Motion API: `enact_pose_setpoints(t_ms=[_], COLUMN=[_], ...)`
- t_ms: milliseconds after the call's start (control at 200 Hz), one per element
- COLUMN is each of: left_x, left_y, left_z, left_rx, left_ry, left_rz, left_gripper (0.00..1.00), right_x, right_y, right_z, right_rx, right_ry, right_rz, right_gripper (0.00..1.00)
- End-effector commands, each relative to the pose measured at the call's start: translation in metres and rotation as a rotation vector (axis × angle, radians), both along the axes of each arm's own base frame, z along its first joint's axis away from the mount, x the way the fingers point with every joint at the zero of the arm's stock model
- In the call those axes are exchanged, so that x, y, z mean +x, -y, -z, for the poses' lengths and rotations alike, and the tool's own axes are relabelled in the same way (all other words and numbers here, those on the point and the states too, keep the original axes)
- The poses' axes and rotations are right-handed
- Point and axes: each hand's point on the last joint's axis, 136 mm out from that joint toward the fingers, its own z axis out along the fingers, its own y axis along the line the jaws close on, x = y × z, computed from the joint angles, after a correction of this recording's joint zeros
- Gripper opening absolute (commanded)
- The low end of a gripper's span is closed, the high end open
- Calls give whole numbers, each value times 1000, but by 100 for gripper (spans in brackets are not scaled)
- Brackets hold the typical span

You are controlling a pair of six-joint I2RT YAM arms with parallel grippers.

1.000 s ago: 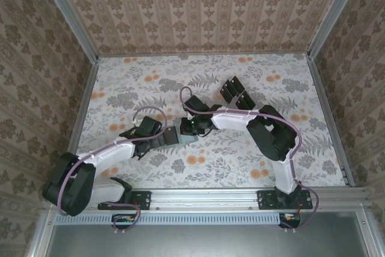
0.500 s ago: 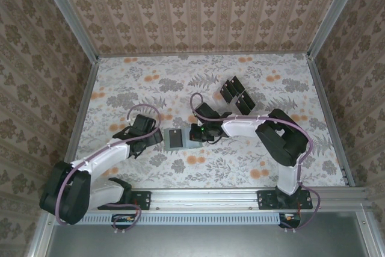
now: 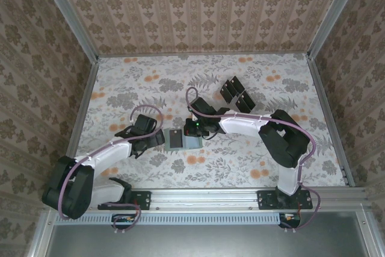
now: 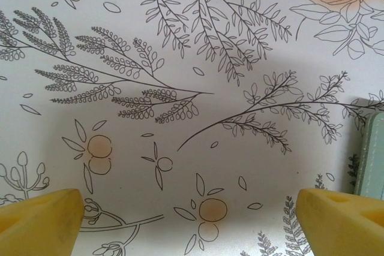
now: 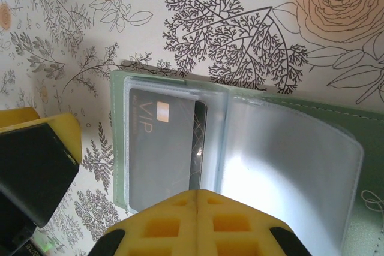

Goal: Put the credit cards into the card holder
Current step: Rotate the card holder at the center of the table, then touch the credit card at the card slot.

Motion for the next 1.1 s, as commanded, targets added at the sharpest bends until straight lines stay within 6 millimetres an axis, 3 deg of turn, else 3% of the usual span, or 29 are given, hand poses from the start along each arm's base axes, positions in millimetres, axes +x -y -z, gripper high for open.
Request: enact_pose_setpoints(t_ms=[0,1090], left_x=[-4,-10], left_y=[3,21], left_z=[7,26], left_rx=[8,46], left_ry=[-24,-66], left_rz=[34,98], left_gripper=[100,100], right_x=[-3,-2], right_y=[-1,-8], right_z=[4,12], right_rx=[-27,-144], right_ry=[-13,2], right_rz=[-20,-88], right_gripper=[6,6])
